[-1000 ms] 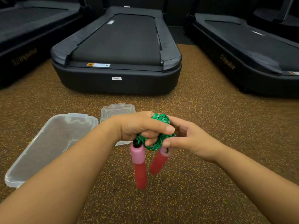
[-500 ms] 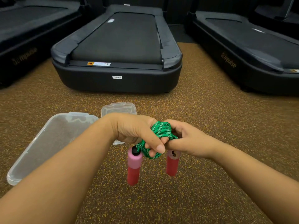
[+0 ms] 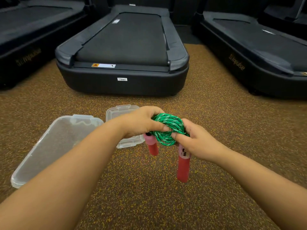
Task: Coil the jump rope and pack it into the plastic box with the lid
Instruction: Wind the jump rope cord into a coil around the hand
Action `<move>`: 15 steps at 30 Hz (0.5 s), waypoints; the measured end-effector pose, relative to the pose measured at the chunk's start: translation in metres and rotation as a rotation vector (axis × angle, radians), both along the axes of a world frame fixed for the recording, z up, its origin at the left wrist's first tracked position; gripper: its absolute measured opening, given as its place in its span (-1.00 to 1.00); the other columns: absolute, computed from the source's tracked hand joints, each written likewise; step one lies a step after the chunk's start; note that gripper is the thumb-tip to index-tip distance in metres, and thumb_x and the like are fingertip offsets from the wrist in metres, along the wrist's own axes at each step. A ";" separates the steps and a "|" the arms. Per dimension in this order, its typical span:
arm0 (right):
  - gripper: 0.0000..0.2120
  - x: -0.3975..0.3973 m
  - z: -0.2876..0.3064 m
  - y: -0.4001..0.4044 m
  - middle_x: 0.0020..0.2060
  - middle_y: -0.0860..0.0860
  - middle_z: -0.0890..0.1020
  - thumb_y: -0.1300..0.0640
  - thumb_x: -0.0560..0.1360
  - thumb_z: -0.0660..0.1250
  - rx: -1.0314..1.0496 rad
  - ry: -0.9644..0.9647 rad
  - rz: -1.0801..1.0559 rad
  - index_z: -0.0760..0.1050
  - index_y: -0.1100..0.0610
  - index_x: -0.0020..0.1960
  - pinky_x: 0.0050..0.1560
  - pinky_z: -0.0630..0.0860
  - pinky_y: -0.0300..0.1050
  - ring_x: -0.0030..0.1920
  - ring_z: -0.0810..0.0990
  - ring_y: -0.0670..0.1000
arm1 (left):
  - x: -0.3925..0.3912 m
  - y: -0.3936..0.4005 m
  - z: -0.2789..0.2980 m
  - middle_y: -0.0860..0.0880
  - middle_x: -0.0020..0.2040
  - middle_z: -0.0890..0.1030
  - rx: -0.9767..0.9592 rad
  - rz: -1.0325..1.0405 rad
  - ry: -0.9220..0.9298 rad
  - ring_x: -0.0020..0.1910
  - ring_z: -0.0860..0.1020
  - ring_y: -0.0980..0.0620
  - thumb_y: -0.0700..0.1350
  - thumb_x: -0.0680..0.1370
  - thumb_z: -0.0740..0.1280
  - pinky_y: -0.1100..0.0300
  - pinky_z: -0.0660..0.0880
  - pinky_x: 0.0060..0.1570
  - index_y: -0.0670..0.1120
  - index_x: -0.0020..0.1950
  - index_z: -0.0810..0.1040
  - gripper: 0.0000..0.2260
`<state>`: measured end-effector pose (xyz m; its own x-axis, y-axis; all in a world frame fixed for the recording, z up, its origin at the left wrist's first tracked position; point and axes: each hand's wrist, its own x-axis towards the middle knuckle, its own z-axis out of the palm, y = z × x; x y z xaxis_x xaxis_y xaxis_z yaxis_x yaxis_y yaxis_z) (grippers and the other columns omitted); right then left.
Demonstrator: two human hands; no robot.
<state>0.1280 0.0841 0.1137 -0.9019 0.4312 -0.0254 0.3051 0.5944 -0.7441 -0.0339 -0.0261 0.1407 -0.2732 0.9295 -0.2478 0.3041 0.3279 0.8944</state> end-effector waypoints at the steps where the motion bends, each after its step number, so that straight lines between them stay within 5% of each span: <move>1: -0.82 -0.002 0.000 0.001 -0.07 0.07 0.65 0.04 0.48 0.30 -0.052 0.010 -0.017 0.48 0.06 0.05 0.05 0.54 0.19 -0.02 0.61 0.10 | 0.001 0.001 0.000 -0.22 -0.01 0.64 0.024 0.033 0.012 -0.05 0.60 -0.09 -0.25 0.44 0.44 -0.02 0.55 0.05 -0.19 0.05 0.54 -0.79; 4: -0.77 -0.006 -0.002 0.006 0.05 0.15 0.66 0.20 0.51 0.31 -0.359 0.111 -0.061 0.49 0.18 0.16 0.18 0.53 0.15 0.00 0.62 0.06 | 0.005 0.003 0.006 -0.19 0.03 0.65 0.109 0.122 0.031 0.01 0.63 -0.10 -0.30 0.42 0.44 -0.05 0.56 0.13 -0.15 0.08 0.56 -0.74; 7: -0.76 -0.008 -0.001 0.007 0.01 0.12 0.68 0.36 0.52 0.27 -0.614 0.254 -0.082 0.50 0.26 0.18 0.06 0.59 -0.13 -0.03 0.64 -0.04 | 0.008 0.004 0.010 -0.15 0.07 0.66 0.181 0.152 0.034 0.04 0.62 -0.05 -0.31 0.44 0.41 0.00 0.55 0.14 -0.09 0.16 0.56 -0.69; 12: -0.71 -0.019 0.003 0.005 0.02 0.10 0.69 0.33 0.48 0.31 -0.719 0.474 -0.133 0.51 0.27 0.20 0.02 0.58 -0.19 -0.01 0.66 -0.02 | 0.008 0.006 0.010 -0.08 -0.10 0.70 0.267 0.227 0.062 -0.08 0.64 -0.04 -0.23 0.46 0.38 -0.14 0.54 0.12 0.06 -0.04 0.66 -0.80; 15: -0.58 -0.023 0.005 0.000 0.02 0.06 0.69 0.21 0.39 0.38 -0.765 0.530 -0.109 0.48 0.23 0.24 -0.01 0.59 -0.19 -0.02 0.66 -0.04 | 0.004 0.005 0.017 -0.13 -0.09 0.71 0.274 0.262 0.036 -0.10 0.64 -0.06 -0.20 0.44 0.39 -0.15 0.55 0.11 -0.01 -0.04 0.68 -0.83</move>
